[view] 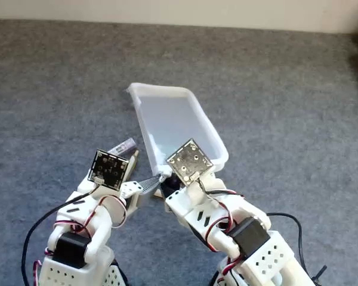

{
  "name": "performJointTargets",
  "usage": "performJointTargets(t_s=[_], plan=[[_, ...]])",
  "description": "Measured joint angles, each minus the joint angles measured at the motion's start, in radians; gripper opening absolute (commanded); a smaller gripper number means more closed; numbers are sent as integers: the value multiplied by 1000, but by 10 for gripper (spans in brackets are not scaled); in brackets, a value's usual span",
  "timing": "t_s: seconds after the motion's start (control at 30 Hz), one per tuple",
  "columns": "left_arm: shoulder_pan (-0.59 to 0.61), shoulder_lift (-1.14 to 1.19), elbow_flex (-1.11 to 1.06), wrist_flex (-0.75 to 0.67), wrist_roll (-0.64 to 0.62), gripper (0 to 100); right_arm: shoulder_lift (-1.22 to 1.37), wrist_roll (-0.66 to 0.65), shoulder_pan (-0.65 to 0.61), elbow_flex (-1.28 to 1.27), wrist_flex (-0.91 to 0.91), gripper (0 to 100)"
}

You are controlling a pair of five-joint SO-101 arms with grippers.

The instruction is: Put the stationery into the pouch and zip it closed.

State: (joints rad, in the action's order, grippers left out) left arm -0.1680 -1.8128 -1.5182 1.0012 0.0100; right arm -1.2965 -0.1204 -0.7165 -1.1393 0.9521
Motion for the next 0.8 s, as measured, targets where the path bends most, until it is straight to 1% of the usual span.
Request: performJointTargets(t_s=[0.1, 0.23, 0.8], plan=[[15, 0, 0, 0, 0, 211, 0, 0, 0, 0, 6, 5], [15, 0, 0, -3, -2, 178, 0, 0, 0, 0, 6, 5], [15, 0, 0, -5, -2, 178, 0, 0, 0, 0, 6, 5]])
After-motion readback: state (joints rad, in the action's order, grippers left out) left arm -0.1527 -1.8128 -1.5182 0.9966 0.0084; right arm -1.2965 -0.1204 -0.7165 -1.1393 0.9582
